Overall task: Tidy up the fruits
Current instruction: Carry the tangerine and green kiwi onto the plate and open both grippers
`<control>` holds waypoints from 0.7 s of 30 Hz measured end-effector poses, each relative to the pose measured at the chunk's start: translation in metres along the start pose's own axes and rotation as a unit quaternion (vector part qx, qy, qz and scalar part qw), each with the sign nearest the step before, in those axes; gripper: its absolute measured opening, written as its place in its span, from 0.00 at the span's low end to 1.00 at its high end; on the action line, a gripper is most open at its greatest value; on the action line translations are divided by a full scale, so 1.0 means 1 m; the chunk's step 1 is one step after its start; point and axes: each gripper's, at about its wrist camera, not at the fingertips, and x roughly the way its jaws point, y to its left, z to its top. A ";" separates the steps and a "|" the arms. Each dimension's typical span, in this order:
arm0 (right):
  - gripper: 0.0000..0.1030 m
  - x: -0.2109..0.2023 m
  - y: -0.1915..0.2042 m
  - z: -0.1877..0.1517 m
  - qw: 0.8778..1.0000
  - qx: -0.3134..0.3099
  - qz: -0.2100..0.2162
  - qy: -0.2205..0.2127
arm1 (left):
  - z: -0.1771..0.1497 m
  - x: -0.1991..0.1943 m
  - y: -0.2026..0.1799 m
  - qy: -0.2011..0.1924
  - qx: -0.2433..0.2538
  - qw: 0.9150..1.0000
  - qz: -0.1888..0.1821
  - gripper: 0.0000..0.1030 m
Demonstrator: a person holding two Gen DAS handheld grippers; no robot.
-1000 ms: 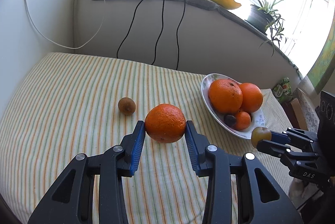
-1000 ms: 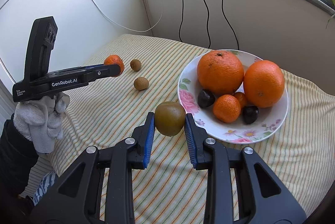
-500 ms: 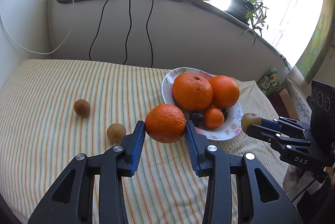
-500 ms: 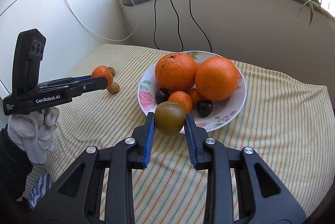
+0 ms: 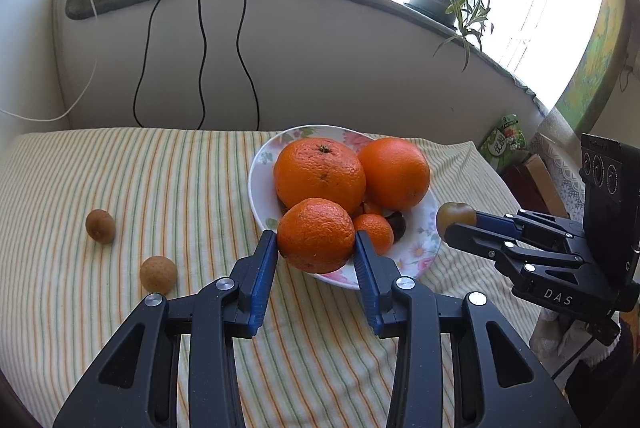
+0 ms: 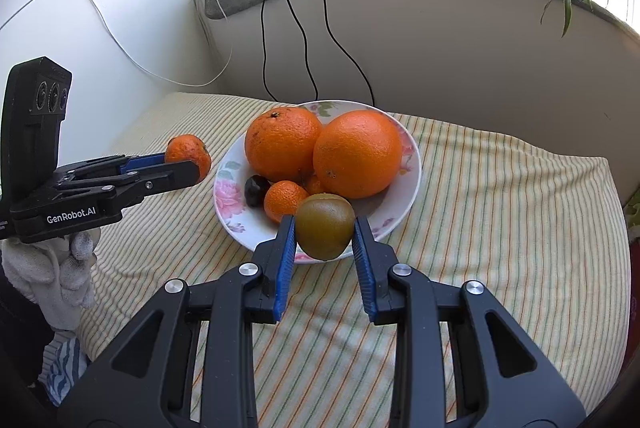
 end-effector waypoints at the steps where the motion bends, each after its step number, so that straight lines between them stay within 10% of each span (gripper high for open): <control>1: 0.29 0.001 -0.001 0.000 1.000 0.001 0.000 0.001 | 0.000 0.002 -0.001 0.002 0.001 1.000 0.000 0.36; 21: 0.29 0.016 0.002 0.000 1.000 -0.006 0.017 0.008 | 0.003 0.016 -0.011 0.017 0.014 1.000 0.005 0.36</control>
